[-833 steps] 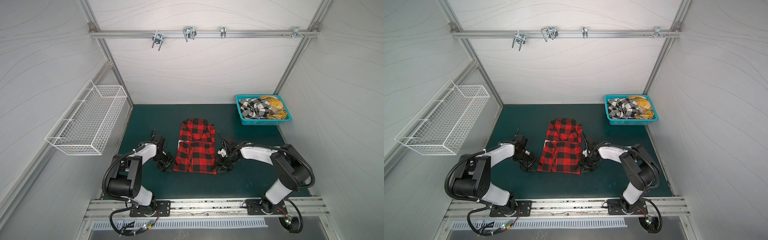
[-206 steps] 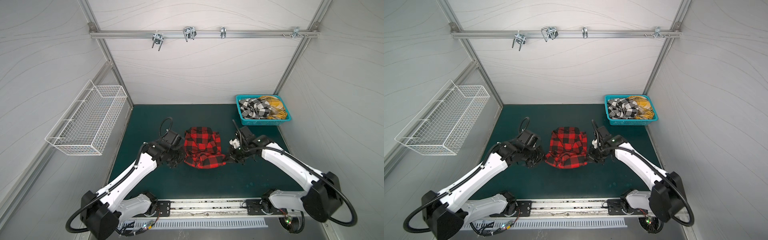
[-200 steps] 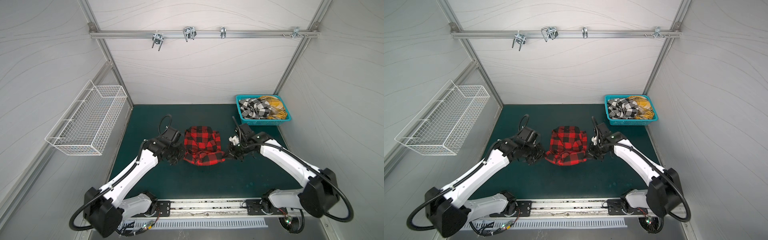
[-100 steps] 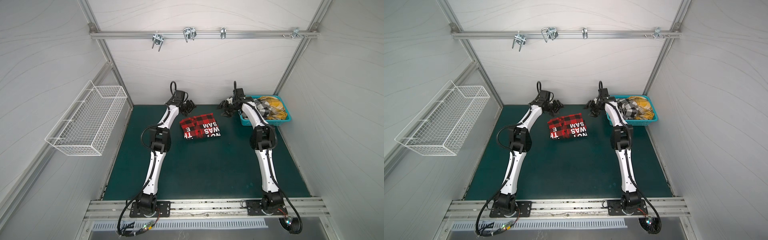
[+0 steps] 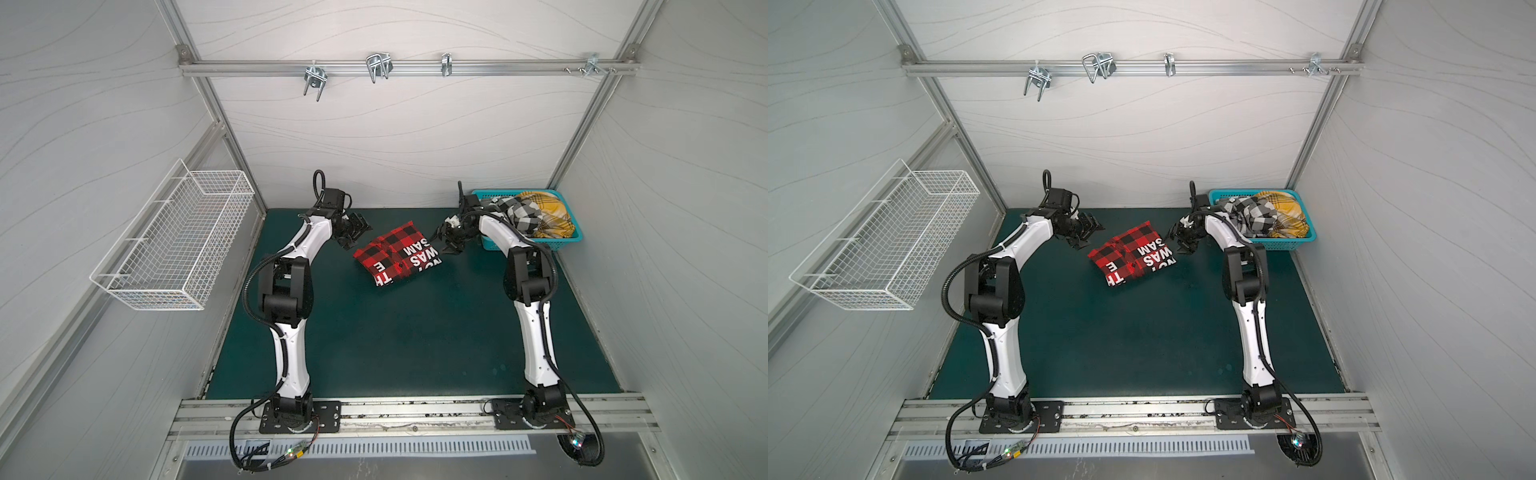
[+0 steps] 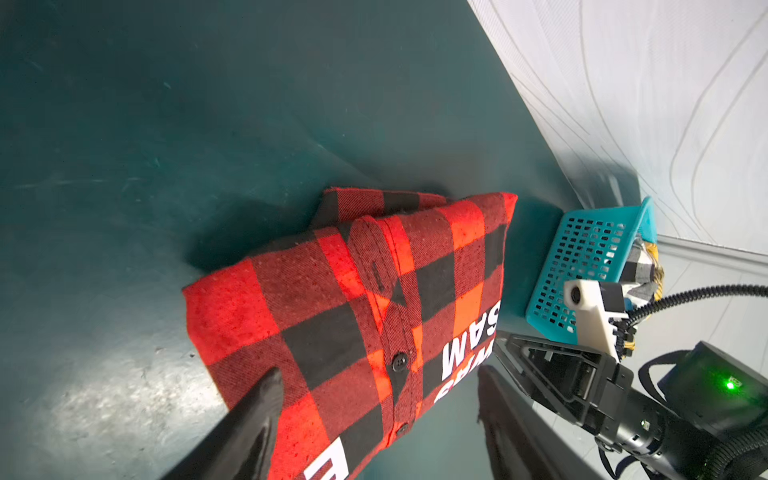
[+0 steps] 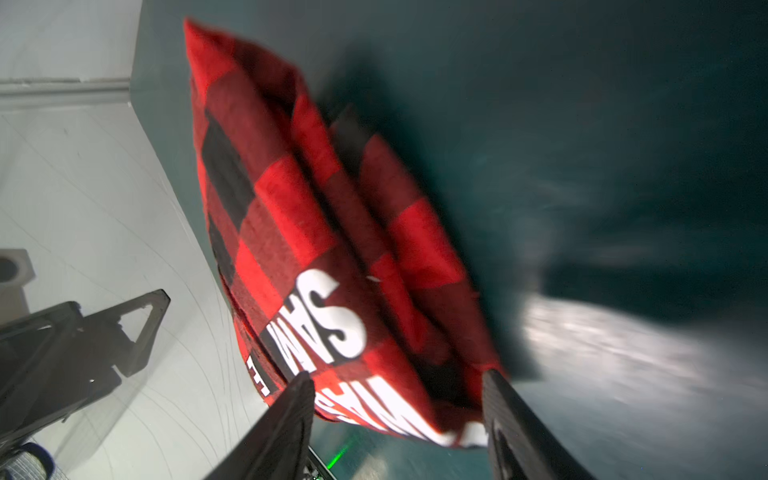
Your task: Fold and stack the long sleeve shirts
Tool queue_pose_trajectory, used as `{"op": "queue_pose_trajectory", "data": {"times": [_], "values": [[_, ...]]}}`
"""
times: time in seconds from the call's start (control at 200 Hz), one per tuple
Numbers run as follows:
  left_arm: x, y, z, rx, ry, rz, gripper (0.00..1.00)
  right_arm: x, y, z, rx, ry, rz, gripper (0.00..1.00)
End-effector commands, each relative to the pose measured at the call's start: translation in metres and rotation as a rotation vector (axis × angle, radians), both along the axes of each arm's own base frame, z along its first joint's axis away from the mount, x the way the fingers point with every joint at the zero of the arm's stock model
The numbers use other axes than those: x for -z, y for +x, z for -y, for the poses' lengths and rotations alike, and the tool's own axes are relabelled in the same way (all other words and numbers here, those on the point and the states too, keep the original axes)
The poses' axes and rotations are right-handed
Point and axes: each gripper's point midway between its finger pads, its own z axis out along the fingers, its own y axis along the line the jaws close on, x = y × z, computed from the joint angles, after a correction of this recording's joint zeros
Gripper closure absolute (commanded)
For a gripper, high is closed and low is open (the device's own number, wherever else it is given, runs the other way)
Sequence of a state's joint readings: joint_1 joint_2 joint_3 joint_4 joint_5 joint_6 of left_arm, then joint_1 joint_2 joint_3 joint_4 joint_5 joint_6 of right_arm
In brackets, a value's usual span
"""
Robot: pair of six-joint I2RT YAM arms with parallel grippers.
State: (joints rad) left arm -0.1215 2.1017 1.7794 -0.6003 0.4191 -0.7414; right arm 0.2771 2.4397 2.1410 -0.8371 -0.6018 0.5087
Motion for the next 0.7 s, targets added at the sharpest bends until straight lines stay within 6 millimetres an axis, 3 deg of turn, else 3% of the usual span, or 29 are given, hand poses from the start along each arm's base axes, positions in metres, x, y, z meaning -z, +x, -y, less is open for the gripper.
{"op": "queue_pose_trajectory", "data": {"times": [0.0, 0.12, 0.15, 0.345, 0.435, 0.56, 0.635, 0.695], "values": [[0.033, -0.001, 0.007, 0.044, -0.013, -0.050, 0.26, 0.017, 0.001, -0.005, -0.042, -0.015, 0.010, 0.39], [0.059, -0.003, 0.016, 0.088, 0.000, -0.116, 0.33, 0.027, -0.011, -0.013, -0.076, -0.006, -0.027, 0.48], [0.054, 0.002, 0.019, 0.100, 0.004, -0.102, 0.34, 0.029, -0.017, -0.015, -0.087, -0.011, -0.037, 0.50], [0.068, -0.029, 0.030, 0.177, 0.087, -0.174, 0.40, 0.028, -0.078, -0.020, -0.096, -0.012, -0.098, 0.59], [0.084, -0.071, 0.029, 0.213, 0.127, -0.258, 0.43, 0.025, -0.121, -0.024, -0.112, -0.004, -0.117, 0.60], [0.073, -0.130, 0.025, 0.248, 0.161, -0.274, 0.43, 0.017, -0.197, -0.024, -0.190, -0.057, -0.146, 0.61], [0.058, -0.159, 0.024, 0.267, 0.168, -0.260, 0.40, 0.007, -0.235, -0.020, -0.210, -0.066, -0.162, 0.51], [0.042, -0.173, 0.019, 0.272, 0.177, -0.233, 0.36, -0.004, -0.252, -0.010, -0.198, -0.089, -0.151, 0.42]]}}
